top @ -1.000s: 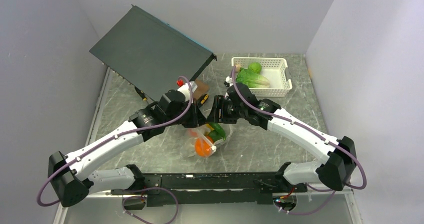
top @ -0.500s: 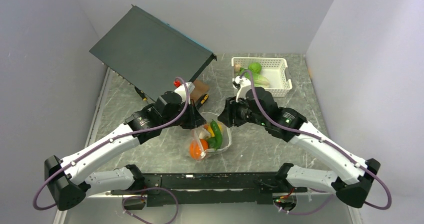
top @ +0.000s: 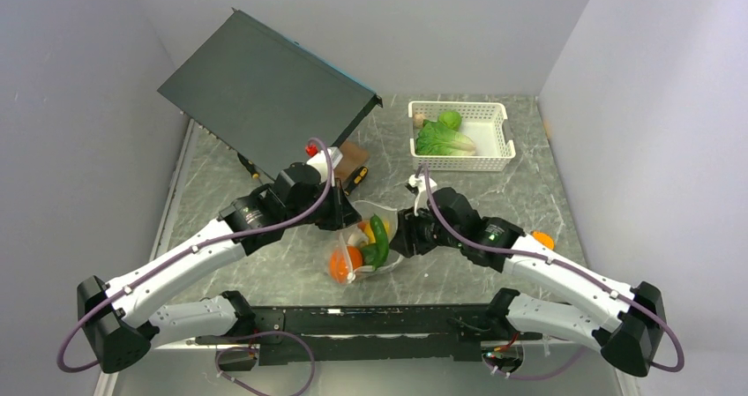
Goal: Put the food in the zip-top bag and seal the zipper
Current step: Adjust the zipper food storage bag at the center of the board.
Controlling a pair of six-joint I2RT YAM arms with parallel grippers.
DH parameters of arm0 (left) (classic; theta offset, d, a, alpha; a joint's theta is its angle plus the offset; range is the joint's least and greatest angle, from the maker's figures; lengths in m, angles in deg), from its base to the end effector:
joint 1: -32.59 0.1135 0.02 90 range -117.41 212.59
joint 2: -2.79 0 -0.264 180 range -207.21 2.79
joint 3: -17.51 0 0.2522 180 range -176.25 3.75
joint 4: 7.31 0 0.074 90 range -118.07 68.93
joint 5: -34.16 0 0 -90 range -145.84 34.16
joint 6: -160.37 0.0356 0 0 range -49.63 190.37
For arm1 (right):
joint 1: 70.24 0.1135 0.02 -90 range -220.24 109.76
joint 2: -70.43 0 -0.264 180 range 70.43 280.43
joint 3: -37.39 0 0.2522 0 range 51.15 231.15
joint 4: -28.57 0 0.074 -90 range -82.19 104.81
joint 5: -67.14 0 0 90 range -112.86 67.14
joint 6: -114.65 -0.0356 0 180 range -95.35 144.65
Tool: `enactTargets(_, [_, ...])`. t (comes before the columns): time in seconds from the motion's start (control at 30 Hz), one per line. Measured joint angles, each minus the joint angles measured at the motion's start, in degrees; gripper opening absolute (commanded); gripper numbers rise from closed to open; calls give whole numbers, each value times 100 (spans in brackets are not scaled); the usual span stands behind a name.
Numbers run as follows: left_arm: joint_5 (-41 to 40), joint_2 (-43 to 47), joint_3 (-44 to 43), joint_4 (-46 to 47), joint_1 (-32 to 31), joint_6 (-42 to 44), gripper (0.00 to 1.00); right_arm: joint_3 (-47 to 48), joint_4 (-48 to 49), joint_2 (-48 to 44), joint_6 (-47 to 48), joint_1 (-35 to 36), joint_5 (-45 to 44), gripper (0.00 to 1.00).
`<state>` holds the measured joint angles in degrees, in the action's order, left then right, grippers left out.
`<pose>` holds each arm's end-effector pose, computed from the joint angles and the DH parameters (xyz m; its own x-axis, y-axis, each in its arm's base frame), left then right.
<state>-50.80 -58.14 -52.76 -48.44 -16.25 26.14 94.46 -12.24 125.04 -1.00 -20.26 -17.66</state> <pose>0.1514 -0.1779 0.3275 -0.8059 -0.1339 -0.5768 0.3307 0.7062 -0.6261 0.1293 0.1590 0.2716 -0.7096 -0.1747 -0.6826 -0.5560 0.7339 0.3902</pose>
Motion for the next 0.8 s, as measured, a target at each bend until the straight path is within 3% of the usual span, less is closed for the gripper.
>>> enactTargets(0.1, [-4,2,-11,-37,0,2,0,-166,278,2,-98,42,111,7])
enactTargets(0.13, [-13,2,-20,-52,0,4,0,-177,337,11,-125,59,146,2])
enactTargets(0.33, [-170,-68,-474,-603,0,254,0,413,122,26,-387,146,409,0])
enactTargets(0.57, [-358,-483,-1495,-1333,0,975,0,2588,-529,772,-660,151,1163,0])
enactTargets(0.8, [-485,-925,-1665,-1860,2,1486,0,2365,-389,1043,-918,162,1644,0])
